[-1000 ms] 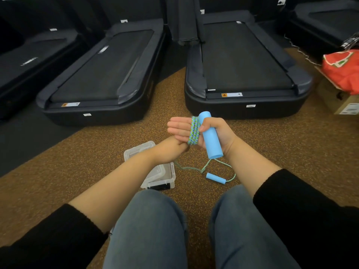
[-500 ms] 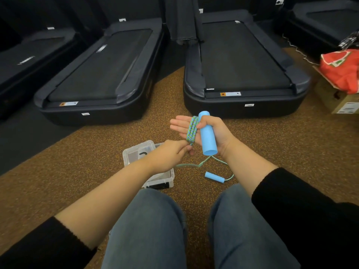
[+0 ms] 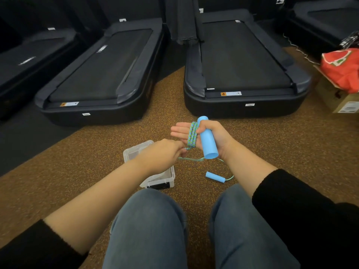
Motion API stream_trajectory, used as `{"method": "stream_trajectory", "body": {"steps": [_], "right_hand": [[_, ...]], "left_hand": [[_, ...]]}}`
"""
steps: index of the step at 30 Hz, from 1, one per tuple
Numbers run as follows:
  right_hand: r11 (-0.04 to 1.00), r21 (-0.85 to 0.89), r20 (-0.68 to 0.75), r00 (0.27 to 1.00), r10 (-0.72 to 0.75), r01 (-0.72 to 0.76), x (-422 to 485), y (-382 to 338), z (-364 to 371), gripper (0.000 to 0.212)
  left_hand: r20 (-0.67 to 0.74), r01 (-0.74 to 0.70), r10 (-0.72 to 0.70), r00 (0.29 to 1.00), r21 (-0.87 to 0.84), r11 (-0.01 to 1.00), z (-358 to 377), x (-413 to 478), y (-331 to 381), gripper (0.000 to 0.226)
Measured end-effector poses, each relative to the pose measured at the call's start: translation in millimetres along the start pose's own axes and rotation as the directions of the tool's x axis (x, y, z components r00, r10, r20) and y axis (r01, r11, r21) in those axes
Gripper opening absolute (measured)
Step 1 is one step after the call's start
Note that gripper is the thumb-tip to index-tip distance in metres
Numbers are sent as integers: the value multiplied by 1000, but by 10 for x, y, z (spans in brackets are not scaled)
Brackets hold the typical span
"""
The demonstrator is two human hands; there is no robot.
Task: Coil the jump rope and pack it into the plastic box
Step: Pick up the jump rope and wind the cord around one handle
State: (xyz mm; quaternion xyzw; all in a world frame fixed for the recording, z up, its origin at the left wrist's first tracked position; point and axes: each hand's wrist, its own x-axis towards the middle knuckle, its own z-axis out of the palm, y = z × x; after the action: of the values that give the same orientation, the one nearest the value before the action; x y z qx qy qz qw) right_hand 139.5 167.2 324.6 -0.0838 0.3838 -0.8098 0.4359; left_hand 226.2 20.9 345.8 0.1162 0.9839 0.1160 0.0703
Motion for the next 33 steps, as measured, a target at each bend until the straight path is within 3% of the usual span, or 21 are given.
{"method": "stream_trajectory", "body": {"steps": [4,7,12,18,24,28,33], "right_hand": [[998,-39,-65,997,47,-50,-8,53,-14,69],[980,-174,-86,993,85,-99,-31,83,-68,65],[953,-270,-92,989,114,-135,-81,130,-139,27],[974,-154,16,985,172,-167,-190,167,-92,42],[937,-275,147,953,263,-216,-196,183,-43,93],[910,-354,246,918,312,-215,-263,178,-22,85],[902,-393,191,944,269,-178,-313,182,-68,82]], "left_hand": [[6,-32,32,999,74,997,-26,-23,36,25],[-8,-78,79,997,72,994,-104,-23,39,19],[46,-146,150,988,-73,987,-257,-7,7,23],[37,-155,156,987,-26,988,-270,68,-86,18],[-15,-198,197,980,-47,979,-296,92,-113,16],[-51,-223,219,974,-83,971,-269,124,-101,19],[-101,-195,173,980,-274,942,-248,151,-90,18]]}}
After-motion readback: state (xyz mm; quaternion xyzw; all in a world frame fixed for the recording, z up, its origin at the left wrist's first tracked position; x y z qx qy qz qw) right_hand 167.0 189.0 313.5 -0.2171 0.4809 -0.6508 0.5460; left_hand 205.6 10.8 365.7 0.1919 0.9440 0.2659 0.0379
